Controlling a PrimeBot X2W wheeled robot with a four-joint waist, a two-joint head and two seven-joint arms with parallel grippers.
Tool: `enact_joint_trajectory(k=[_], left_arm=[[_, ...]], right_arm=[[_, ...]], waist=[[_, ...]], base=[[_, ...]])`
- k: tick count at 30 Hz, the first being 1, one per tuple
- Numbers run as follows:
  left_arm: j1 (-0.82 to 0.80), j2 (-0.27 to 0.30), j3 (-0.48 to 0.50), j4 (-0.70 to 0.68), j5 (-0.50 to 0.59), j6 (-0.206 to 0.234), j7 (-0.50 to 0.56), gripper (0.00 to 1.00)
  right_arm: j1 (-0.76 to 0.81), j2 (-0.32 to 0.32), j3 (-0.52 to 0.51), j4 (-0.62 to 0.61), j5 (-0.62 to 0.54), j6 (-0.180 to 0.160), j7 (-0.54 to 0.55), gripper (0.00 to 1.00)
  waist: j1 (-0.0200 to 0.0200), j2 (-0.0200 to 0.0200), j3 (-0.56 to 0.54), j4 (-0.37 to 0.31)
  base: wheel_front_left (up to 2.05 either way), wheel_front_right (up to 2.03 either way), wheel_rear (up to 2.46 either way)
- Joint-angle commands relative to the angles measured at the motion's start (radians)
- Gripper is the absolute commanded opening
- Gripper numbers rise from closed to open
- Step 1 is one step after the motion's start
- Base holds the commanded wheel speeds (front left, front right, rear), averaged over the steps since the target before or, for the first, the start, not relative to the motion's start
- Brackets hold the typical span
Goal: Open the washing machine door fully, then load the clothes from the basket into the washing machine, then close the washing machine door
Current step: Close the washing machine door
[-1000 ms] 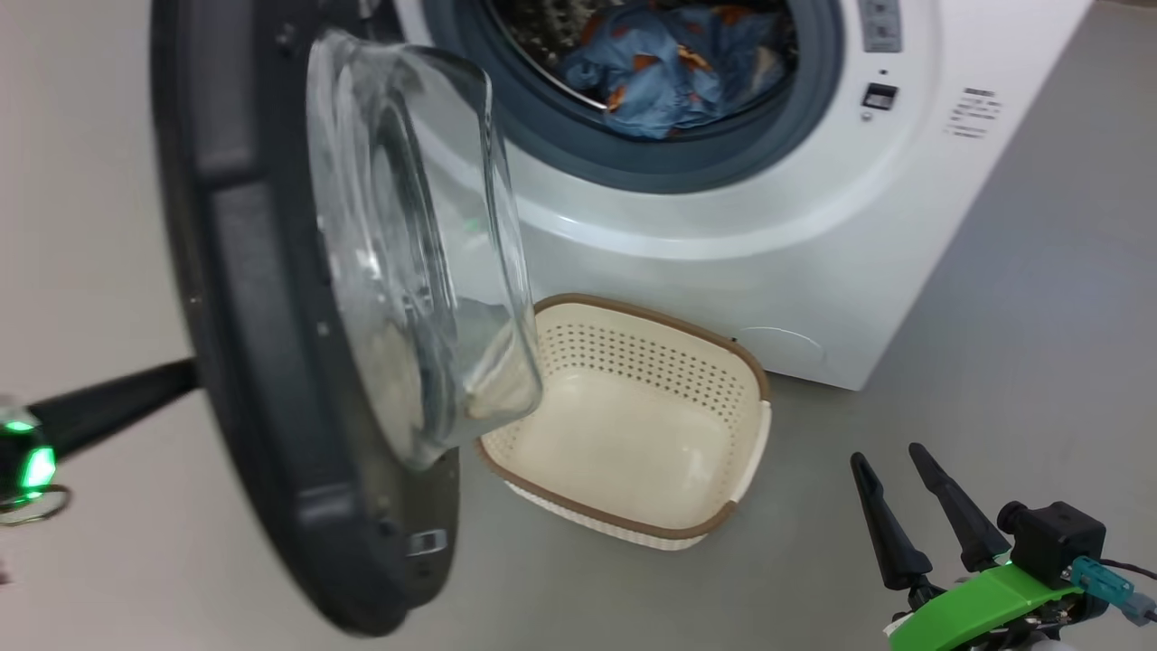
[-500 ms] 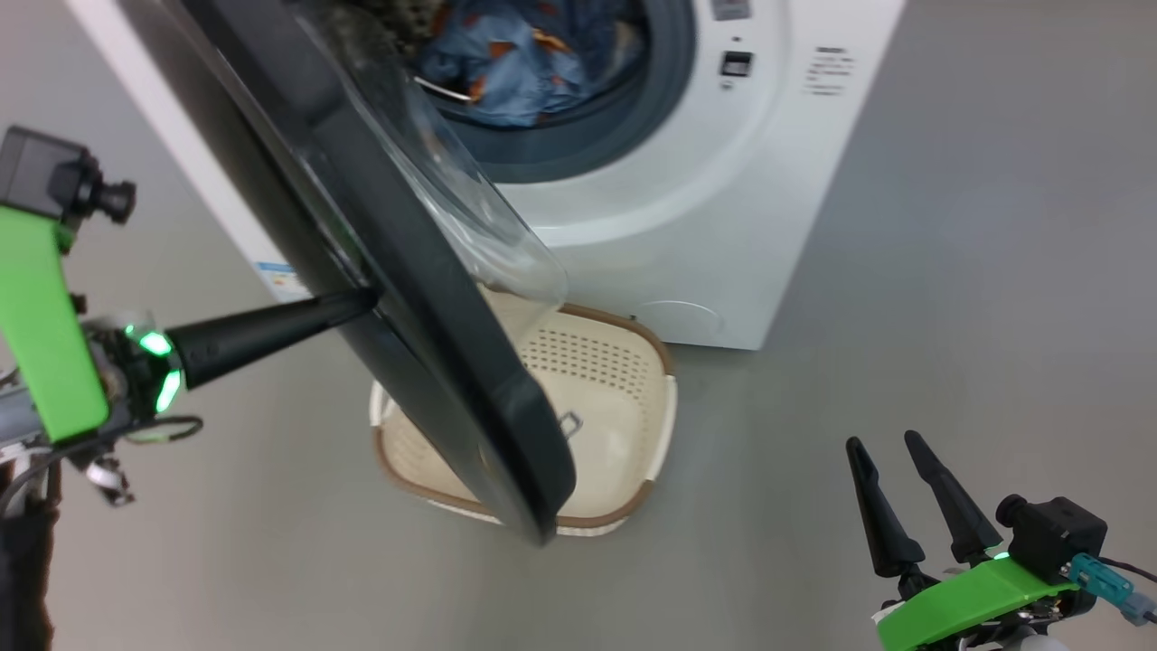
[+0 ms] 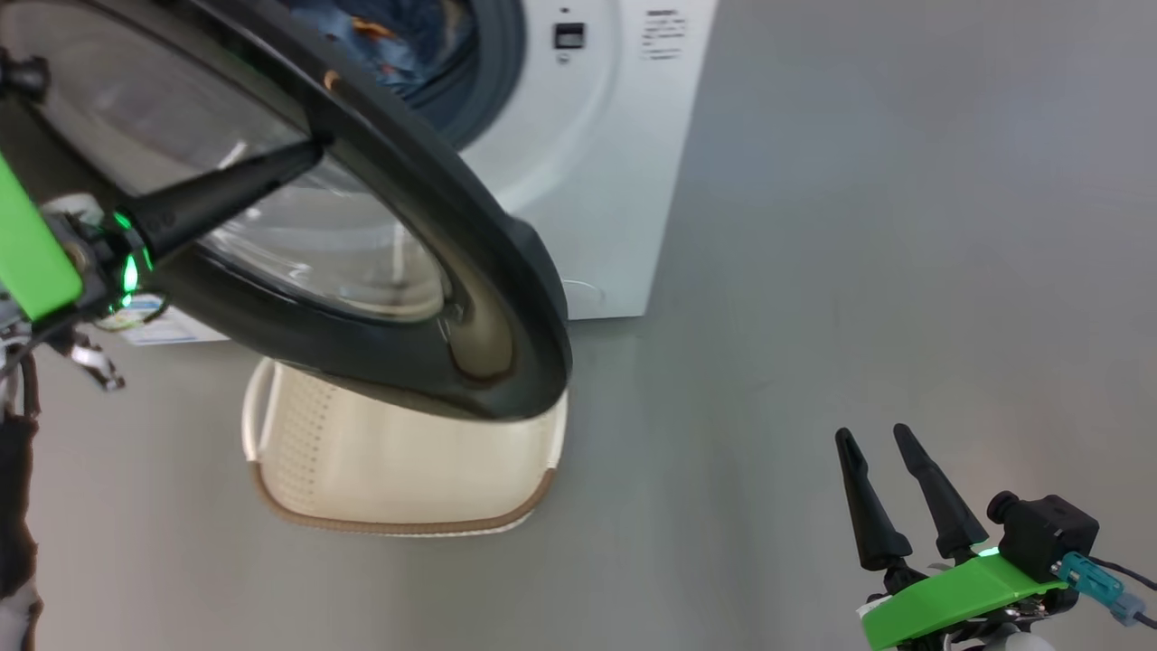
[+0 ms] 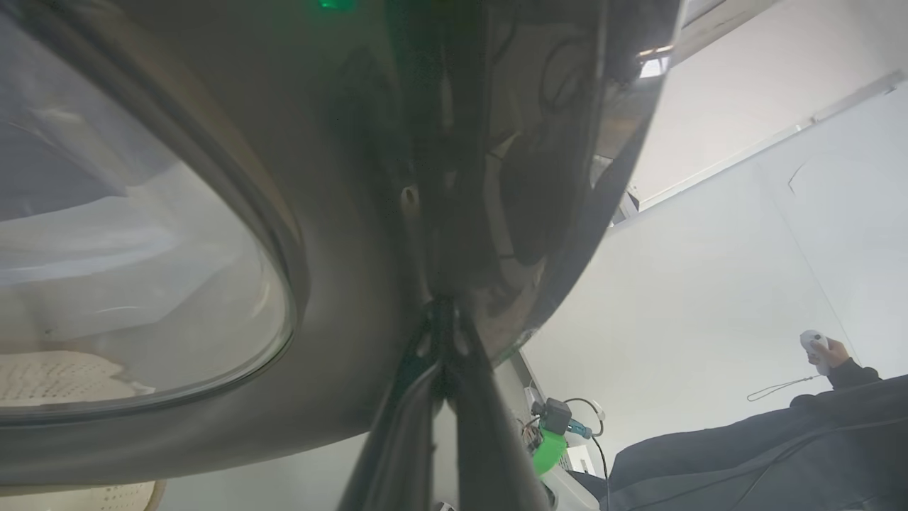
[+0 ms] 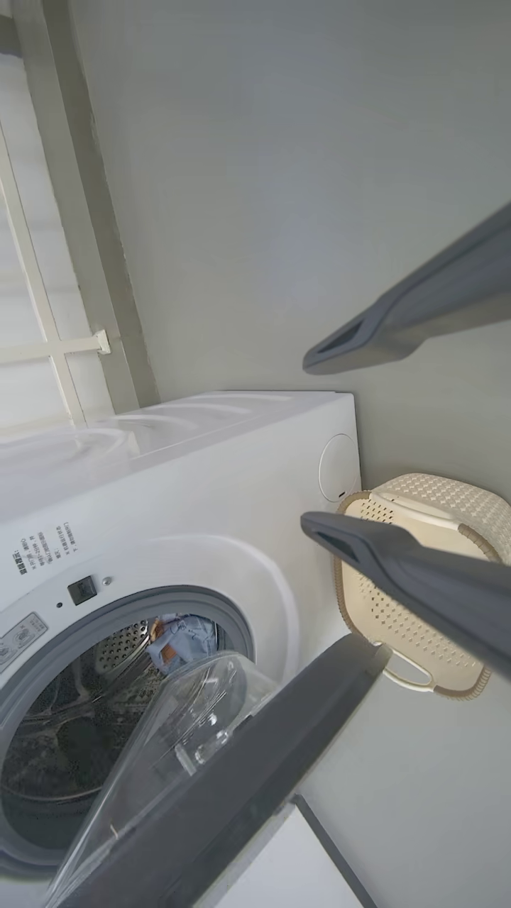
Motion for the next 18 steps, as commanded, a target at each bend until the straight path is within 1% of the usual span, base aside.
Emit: enact_joint_trajectory(k=[1, 7, 12, 18], left_arm=[[-0.041, 0.043, 0.035, -0.014, 0.017, -0.003, -0.014, 0.00], [-0.041, 0.066, 0.025, 0.020, 0.017, -0.003, -0.076, 0.00], [0.031, 0.093, 0.015, 0.006, 0.005, -0.003, -0.122, 0.00], [0.130, 0.108, 0.010, -0.015, -0.007, -0.003, -0.181, 0.00]], right_arm=[[-0.018, -0.001, 0.020, -0.027, -0.009, 0.002, -0.005, 1.00], [-0.013, 0.002, 0.013, -0.027, -0.011, 0.002, -0.005, 1.00], [-0.002, -0.009, 0.013, -0.023, -0.009, 0.002, -0.005, 1.00], [0.009, -0.029, 0.014, -0.020, -0.004, 0.002, -0.005, 1.00]], waist=[[0.0000, 0.0000, 0.015, -0.033], [0.0000, 0.0000, 0.008, -0.034], [0.0000, 0.0000, -0.017, -0.005], [0.0000, 0.0000, -0.035, 0.031]], base=[[0.00, 0.00, 0.00], [0.00, 0.00, 0.00], [0.00, 0.00, 0.00], [0.00, 0.00, 0.00]])
